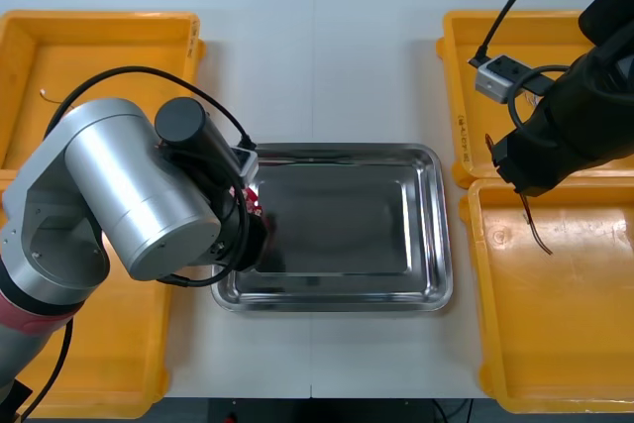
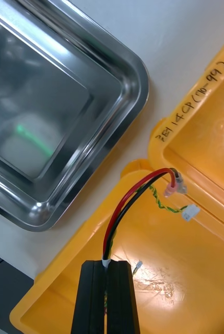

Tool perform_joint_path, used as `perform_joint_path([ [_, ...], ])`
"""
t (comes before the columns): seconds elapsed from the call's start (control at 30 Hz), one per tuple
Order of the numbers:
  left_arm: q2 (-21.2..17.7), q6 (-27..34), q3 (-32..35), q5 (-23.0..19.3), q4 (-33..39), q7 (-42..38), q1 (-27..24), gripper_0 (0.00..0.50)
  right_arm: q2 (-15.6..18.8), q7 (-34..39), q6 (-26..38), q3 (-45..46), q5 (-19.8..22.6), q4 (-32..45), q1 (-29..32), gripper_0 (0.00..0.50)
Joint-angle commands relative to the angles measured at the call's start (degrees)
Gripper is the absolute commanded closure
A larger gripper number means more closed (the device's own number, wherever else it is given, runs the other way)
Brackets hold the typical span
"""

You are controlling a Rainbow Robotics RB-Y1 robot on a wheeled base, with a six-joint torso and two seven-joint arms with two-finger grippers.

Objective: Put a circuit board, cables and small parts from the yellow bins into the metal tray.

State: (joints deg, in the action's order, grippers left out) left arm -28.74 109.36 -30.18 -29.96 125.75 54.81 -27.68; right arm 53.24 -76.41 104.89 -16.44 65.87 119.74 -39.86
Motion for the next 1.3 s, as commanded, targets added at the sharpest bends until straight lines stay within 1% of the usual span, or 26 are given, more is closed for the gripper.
perform_joint_path([
  [0.03, 1.32, -2.57, -3.4, 0.61, -0.42, -5.41, -2.2, 0.5, 2.31, -3.22, -0.74, -2.81, -0.92, 1.46, -3.82, 0.5],
  [0.37, 1.32, -8.72, -9.55, 2.63, -3.23, -7.35, -2.2, 0.5, 2.14, -4.54, -0.65, -3.78, -1.8, 1.46, -3.82, 0.5],
  [0.8, 1.41, -15.05, -14.29, 4.21, -7.71, -8.84, -2.2, 0.5, 2.14, -4.62, 0.05, -3.78, -2.06, 1.55, -3.82, 0.5],
  [1.3, 1.58, -15.49, -17.11, 4.48, -8.06, -10.42, -2.2, 0.5, 1.78, -4.62, 0.84, -3.78, -2.33, 1.46, -3.73, 0.5],
])
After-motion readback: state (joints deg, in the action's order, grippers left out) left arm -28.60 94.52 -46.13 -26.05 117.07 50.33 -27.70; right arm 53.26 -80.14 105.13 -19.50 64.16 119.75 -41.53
